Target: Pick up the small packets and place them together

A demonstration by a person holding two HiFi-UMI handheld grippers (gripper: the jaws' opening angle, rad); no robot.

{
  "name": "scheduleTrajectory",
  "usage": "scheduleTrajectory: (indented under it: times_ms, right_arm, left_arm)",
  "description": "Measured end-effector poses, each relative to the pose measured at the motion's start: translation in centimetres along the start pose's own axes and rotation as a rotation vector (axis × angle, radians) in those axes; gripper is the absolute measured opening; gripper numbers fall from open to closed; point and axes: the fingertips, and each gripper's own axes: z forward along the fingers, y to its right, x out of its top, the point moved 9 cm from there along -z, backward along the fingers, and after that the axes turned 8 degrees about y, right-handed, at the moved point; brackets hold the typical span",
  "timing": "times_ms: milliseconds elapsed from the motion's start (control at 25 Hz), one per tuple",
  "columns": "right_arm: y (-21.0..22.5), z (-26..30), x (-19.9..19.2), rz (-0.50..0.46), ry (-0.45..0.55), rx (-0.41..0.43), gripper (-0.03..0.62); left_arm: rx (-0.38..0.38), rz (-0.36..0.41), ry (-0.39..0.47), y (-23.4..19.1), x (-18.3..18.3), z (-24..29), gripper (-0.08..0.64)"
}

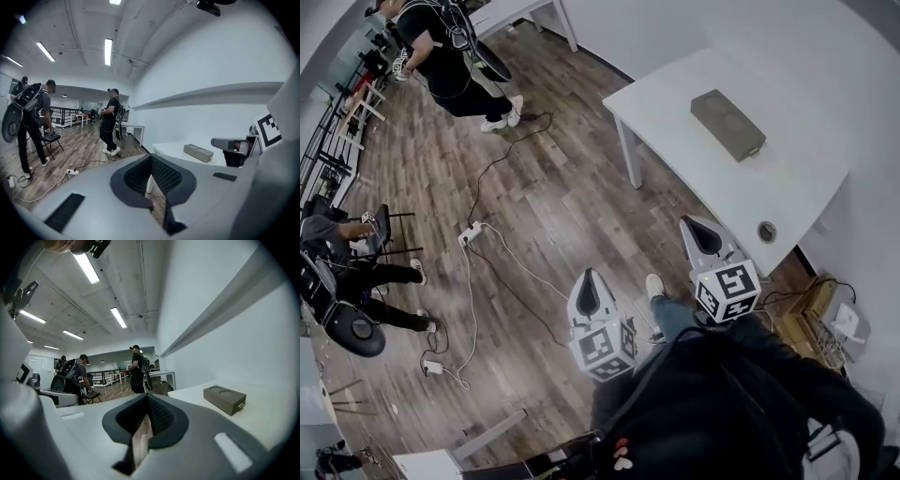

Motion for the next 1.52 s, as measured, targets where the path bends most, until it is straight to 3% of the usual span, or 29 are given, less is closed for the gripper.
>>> scheduleTrajectory:
  times_ms: [400, 800, 1120, 1320, 1520]
  right_arm:
    - [4.4, 15.5, 2.0, 0.004, 0.004, 0.016, -0.008]
    - [8.1, 21.0, 1.7, 0.006, -0.028, -0.053, -0.008]
    - [13.6, 23.1, 1.8, 0.014, -0.022, -0.247, -0.008]
    - [17.4, 24.7, 1.5, 0.037, -0.012, -0.421, -0.008]
    - [19.4, 27.6, 2.1, 0.061, 0.027, -0.522, -0.008]
  left_arm:
    - [-0.016, 0.023, 0.003, -2.5, 4.4, 15.5, 0.000]
    - [-0.077, 0.020, -0.020, -2.3, 5.1, 24.2, -0.001]
    - [-0.255, 0.050, -0.047, 0.7, 5.6, 33.4, -0.002]
    - [-0.419, 0.082, -0.086, 3.1, 5.7, 40.7, -0.001]
    - [-0.581, 0.140, -0.104, 4.8, 7.1, 47.9, -0.001]
